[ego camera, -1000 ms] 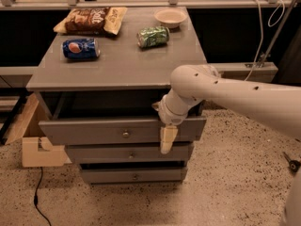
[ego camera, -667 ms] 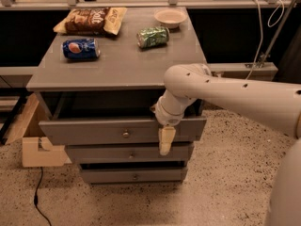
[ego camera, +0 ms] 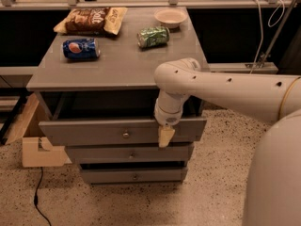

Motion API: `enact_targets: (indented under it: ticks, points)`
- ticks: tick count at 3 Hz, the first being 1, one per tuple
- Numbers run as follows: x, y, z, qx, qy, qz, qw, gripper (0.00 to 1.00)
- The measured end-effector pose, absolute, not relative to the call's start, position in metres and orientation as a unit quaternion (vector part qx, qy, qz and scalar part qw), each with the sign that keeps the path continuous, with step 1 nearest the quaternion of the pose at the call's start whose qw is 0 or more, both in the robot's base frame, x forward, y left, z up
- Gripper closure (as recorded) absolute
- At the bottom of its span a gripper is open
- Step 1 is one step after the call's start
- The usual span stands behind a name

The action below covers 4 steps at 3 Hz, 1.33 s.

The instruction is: Open top drawer

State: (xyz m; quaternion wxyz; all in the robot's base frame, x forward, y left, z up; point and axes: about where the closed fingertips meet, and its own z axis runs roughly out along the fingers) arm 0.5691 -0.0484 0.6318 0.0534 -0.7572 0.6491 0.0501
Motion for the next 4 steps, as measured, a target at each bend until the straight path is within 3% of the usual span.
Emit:
enact_targets:
  ticks: [1,2,3,4]
  points:
    - [0.5657,-0.055,0.6374,-0.751,0.658,0.045,0.036,0.71]
    - [0.5668,-0.0541,0.6381,-0.751,0.658,0.045,0.036,0.94]
    - [0.5578,-0.0611,0.6397,-0.741,0.669,0.046,0.032,0.91]
    - [0.5578,-0.0611,0.6396,-0.741,0.669,0.046,0.032,0.67]
